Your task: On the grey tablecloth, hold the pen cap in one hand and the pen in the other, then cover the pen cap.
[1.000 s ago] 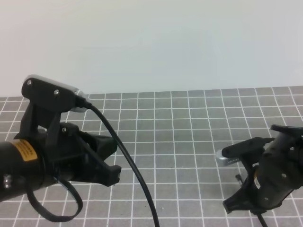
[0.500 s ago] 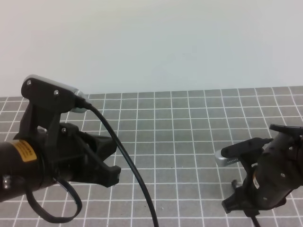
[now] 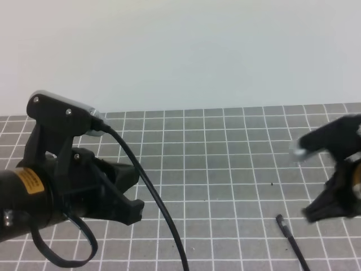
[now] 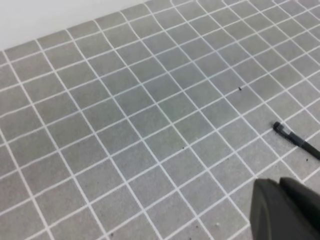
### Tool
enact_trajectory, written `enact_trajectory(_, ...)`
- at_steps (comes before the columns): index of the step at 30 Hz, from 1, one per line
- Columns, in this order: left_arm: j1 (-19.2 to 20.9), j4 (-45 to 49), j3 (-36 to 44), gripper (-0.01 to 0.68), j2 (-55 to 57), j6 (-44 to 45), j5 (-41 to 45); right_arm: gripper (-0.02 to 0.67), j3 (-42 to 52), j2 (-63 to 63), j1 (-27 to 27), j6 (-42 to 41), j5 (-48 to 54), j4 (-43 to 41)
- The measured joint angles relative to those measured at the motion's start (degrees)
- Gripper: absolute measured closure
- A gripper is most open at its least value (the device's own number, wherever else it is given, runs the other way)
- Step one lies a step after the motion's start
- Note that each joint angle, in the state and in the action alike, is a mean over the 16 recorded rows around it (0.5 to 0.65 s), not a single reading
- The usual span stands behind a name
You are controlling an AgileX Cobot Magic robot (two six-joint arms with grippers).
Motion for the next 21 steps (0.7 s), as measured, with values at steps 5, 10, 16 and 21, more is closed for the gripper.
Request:
enact_trajectory(5,0.0,0.34,0.0,0.673,0.02,0.0,-0.45,0.652,4.5,-11.77,0.0,2.39,-2.51,-3.89)
enact_trajectory(10,0.0,0.69,0.0,0.673,0.06,0.01,-0.92,0.652,12.24,-23.68,0.0,9.42,-5.75,-11.18)
enact_trajectory(16,0.0,0.88,0.01,0.673,0.06,0.1,-1.4,0.652,23.01,-35.27,0.0,21.95,-7.78,-24.91)
enact_trajectory(21,0.0,0.91,0.01,0.673,0.06,0.05,-1.52,0.652,29.57,-40.67,0.0,30.3,-5.76,-34.66)
